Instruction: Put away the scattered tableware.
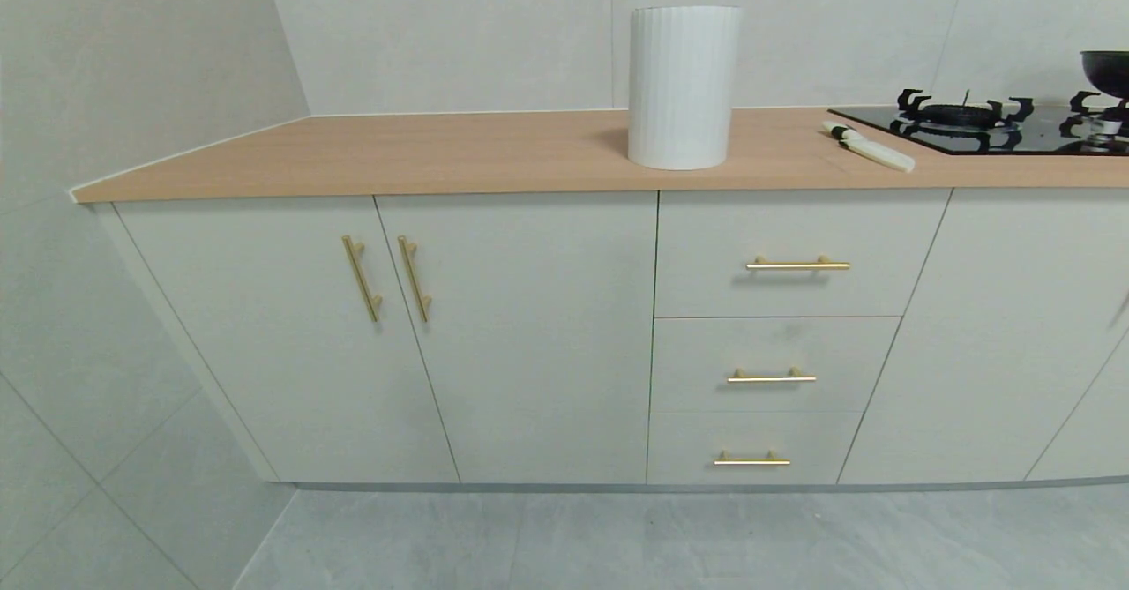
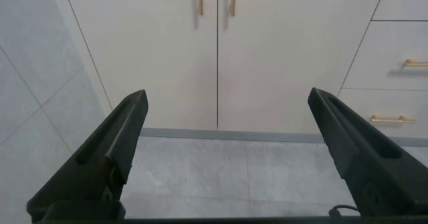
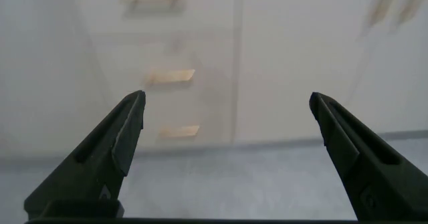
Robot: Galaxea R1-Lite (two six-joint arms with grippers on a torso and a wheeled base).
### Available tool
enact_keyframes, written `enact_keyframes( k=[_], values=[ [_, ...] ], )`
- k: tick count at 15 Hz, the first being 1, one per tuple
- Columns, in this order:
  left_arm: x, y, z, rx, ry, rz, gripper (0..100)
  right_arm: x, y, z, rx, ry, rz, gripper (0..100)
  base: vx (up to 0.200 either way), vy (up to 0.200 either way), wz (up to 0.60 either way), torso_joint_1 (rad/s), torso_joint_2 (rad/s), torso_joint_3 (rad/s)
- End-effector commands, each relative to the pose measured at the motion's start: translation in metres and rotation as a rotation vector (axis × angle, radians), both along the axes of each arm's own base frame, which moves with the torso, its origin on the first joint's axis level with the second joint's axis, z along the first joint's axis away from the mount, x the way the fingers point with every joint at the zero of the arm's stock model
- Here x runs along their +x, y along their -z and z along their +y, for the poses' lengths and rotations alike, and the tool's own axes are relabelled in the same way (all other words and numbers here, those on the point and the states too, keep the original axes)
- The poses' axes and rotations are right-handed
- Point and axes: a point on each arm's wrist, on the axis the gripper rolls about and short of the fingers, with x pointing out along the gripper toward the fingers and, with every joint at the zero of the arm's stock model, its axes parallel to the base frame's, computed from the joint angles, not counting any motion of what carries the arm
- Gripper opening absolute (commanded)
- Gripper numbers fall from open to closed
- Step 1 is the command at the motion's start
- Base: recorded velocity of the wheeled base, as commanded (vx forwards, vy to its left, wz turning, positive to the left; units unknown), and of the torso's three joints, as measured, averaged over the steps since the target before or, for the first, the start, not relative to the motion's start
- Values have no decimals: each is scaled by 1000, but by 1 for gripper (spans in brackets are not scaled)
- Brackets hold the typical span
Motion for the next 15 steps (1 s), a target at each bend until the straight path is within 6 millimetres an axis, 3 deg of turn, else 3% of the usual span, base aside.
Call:
enact_keyframes(
  k=[1, 13, 15],
  values=[
    [0, 0, 0, -2, 0, 0, 100, 1, 2, 0, 4, -8, 11, 100, 0, 0, 0, 0, 0, 0],
    [0, 0, 0, 6, 0, 0, 100, 1, 2, 0, 12, -11, 9, 100, 0, 0, 0, 0, 0, 0],
    [0, 0, 0, 6, 0, 0, 100, 1, 2, 0, 12, -11, 9, 100, 200, 0, 0, -2, 2, 0]
  ],
)
